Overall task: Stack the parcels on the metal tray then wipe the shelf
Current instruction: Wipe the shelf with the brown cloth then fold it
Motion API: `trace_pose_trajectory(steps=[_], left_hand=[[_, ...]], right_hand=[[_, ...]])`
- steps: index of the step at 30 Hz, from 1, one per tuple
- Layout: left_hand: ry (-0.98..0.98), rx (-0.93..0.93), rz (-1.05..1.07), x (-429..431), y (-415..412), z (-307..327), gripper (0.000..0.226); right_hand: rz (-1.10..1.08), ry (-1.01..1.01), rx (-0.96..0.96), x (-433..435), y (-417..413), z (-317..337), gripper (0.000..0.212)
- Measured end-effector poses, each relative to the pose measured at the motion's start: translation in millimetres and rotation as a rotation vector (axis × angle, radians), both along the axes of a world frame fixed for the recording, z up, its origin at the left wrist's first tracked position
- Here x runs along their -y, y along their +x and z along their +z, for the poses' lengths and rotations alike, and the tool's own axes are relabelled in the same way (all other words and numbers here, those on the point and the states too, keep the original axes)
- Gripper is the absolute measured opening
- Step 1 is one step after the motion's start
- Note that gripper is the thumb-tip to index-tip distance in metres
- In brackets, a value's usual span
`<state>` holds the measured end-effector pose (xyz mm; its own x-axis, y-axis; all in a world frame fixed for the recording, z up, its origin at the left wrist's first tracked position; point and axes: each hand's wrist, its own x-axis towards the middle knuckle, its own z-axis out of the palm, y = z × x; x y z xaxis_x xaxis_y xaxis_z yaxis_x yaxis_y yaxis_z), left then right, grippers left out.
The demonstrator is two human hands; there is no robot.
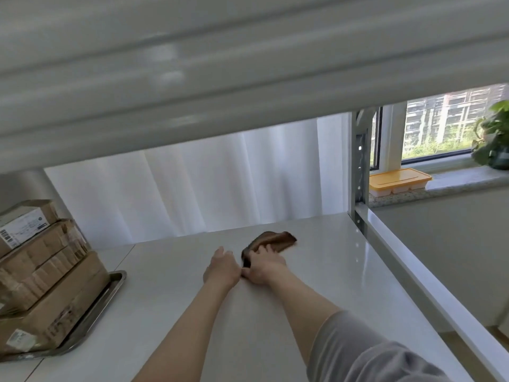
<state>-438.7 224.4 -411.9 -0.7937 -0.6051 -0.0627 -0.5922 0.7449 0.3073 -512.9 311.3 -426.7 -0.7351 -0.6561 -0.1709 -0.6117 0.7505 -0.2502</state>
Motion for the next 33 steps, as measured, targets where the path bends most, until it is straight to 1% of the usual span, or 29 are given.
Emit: trace_pose_trajectory(steps=[2, 4, 6, 8, 10, 12, 13, 16, 17, 19, 21, 24, 26, 28, 30, 33], left_hand=[[-0.022, 0.05, 0.016, 8, 1, -3, 0.048], [-0.066, 0.13, 0.032, 17, 0, -4, 0.047], [-0.112, 0.215, 0.072, 27, 2, -5, 0.045], [-0.117, 0.286, 0.106, 35, 5, -8, 0.044], [-0.12, 0.312, 0.111, 37, 6, -10, 0.043], [-0.134, 0.327, 0.126, 36, 4, -8, 0.043], [-0.13, 0.328, 0.128, 36, 3, -7, 0.043], [-0.122, 0.338, 0.101, 43, 5, -7, 0.042], [-0.114, 0.342, 0.09, 47, 6, -6, 0.042], [-0.084, 0.335, 0.06, 55, 9, -8, 0.041], [-0.07, 0.325, 0.035, 62, 10, -9, 0.041], [-0.069, 0.303, 0.005, 66, 14, -8, 0.039], [-0.071, 0.298, -0.008, 64, 17, -6, 0.037], [-0.063, 0.299, -0.003, 63, 17, -2, 0.036], [-0.055, 0.307, 0.004, 63, 16, -2, 0.036], [-0.07, 0.326, 0.019, 62, 18, -2, 0.037]], right_hand=[[0.137, 0.01, -0.027, 10, 5, -3, 0.065], [0.104, 0.037, -0.065, 6, -4, -4, 0.061], [-0.049, 0.057, -0.081, -13, -24, -2, 0.061], [-0.247, 0.093, -0.059, -39, -51, 1, 0.066], [-0.441, 0.168, -0.052, -63, -71, 6, 0.073], [-0.554, 0.286, -0.055, -76, -81, 12, 0.076], [-0.559, 0.338, -0.066, -77, -82, 14, 0.072], [-0.514, 0.411, -0.088, -64, -78, 19, 0.059], [-0.49, 0.411, -0.088, -55, -76, 19, 0.058], [-0.422, 0.345, -0.061, -31, -72, 17, 0.058], [-0.278, 0.253, -0.03, -3, -62, 14, 0.058], [0.009, 0.131, -0.005, 39, -28, 11, 0.054], [0.189, 0.085, 0.026, 59, -4, 7, 0.049], [0.294, 0.082, 0.045, 68, 12, 4, 0.046], [0.281, 0.068, 0.049, 62, 13, 2, 0.047], [0.084, 0.015, 0.018, 28, -6, 0, 0.049]])
